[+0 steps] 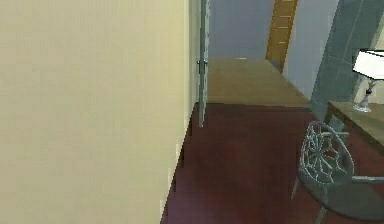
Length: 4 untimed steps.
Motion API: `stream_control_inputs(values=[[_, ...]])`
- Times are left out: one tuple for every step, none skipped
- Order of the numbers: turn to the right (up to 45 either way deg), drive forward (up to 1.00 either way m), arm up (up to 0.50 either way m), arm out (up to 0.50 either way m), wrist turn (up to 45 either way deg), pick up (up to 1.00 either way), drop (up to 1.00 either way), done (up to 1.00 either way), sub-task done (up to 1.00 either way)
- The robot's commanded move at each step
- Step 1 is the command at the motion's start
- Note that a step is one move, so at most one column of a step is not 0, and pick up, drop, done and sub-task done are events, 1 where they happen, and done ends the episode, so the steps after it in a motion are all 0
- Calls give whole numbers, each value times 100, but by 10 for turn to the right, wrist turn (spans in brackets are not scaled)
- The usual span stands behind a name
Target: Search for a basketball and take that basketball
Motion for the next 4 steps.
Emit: stream_control_inputs(values=[[180,0,0,0,0,0,0,0,0],[0,100,0,0,0,0,0,0,0],[0,50,0,0,0,0,0,0,0],[0,100,0,0,0,0,0,0,0]])
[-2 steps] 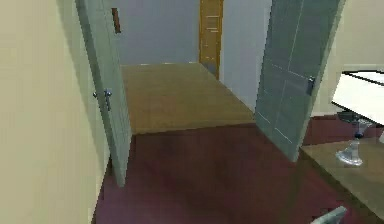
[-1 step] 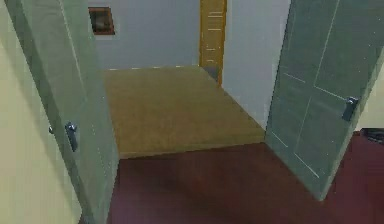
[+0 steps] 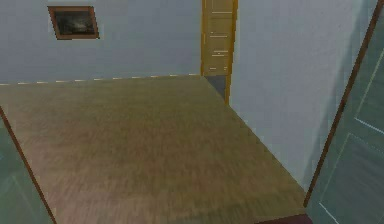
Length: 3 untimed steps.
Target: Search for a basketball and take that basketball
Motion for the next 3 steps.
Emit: stream_control_inputs(values=[[30,0,0,0,0,0,0,0,0],[0,100,0,0,0,0,0,0,0],[0,100,0,0,0,0,0,0,0]])
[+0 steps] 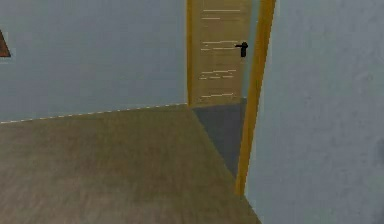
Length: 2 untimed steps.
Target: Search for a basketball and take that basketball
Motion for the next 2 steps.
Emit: stream_control_inputs(values=[[0,100,0,0,0,0,0,0,0],[0,40,0,0,0,0,0,0,0]])
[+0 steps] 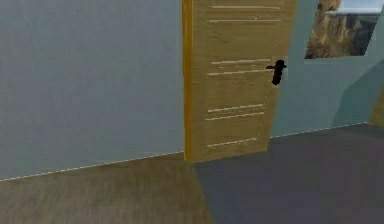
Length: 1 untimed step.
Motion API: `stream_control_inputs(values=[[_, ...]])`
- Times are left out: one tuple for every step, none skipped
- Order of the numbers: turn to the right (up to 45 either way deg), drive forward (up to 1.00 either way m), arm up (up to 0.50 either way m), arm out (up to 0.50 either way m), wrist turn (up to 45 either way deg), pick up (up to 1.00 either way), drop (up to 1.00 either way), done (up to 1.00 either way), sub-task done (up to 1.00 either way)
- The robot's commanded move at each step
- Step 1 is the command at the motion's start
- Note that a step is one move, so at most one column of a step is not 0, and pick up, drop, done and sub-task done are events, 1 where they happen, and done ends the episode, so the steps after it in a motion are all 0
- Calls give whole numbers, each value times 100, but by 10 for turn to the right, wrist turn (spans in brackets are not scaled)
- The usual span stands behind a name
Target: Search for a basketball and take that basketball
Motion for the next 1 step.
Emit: stream_control_inputs(values=[[420,0,0,0,0,0,0,0,0]])
